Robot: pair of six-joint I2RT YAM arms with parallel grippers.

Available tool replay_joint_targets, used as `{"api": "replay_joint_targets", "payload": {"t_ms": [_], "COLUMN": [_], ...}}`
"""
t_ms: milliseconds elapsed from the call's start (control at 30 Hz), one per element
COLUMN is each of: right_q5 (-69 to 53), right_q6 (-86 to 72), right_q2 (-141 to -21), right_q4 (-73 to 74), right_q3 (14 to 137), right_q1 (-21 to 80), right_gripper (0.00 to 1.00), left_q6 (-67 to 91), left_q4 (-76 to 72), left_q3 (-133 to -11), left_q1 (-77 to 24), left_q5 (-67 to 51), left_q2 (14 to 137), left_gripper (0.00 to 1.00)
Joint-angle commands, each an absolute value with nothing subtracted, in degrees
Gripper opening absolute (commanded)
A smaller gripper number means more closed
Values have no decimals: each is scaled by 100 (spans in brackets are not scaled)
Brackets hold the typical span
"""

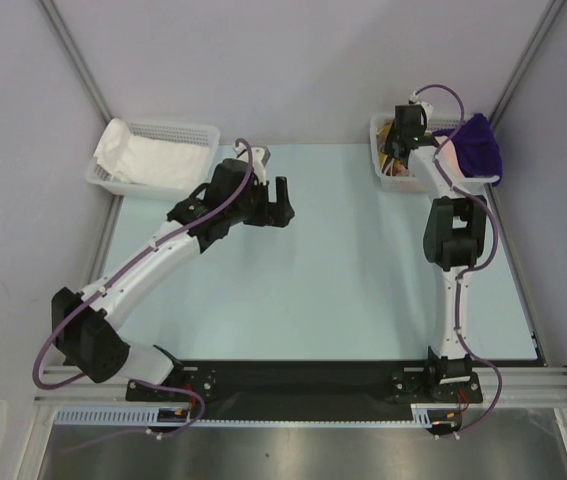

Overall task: Fold and stack the towels
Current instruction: Grab crumpled towel

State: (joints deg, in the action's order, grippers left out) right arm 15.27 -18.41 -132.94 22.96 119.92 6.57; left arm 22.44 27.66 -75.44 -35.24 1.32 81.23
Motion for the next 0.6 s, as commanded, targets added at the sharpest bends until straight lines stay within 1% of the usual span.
{"api": "replay_joint_targets", "payload": {"t_ms": [0, 67, 100, 167, 200, 267, 300, 400, 567], "right_q5": [1205, 1134, 1099, 1064, 1037, 915, 923, 931, 844], "right_q6": [-1933, -1969, -2004, -2056, -2065, -2118, -2109, -2092, -2057], "right_q2": [-13543, -13562, -13596, -13632, -13641, -13580, -13466, -13237, -12613], "right_q4": [2276, 2128, 2110, 2092, 2092, 2048, 2030, 1969, 1969], "right_q3": [12515, 12489, 12489, 12594, 12630, 12682, 12683, 12718, 12928], "right_q1": [633, 642, 624, 615, 615, 589, 589, 589, 598], "right_gripper": [46, 45, 37, 30, 21, 13, 7, 0, 0], "left_q6": [2048, 2065, 2057, 2039, 2022, 1978, 1969, 1951, 1907], "left_q4": [2707, 2663, 2663, 2707, 2698, 2646, 2628, 2558, 2496], "left_q3": [-7383, -7339, -7313, -7286, -7251, -7207, -7172, -7119, -7084], "left_q1": [-3516, -3516, -3516, -3516, -3516, -3516, -3516, -3507, -3498], "left_q5": [-132, -219, -333, -378, -361, -352, -352, -413, -422], "left_q2": [7884, 7857, 7866, 7875, 7866, 7840, 7805, 7743, 7656], "left_gripper": [92, 92, 92, 91, 91, 91, 91, 90, 88]}}
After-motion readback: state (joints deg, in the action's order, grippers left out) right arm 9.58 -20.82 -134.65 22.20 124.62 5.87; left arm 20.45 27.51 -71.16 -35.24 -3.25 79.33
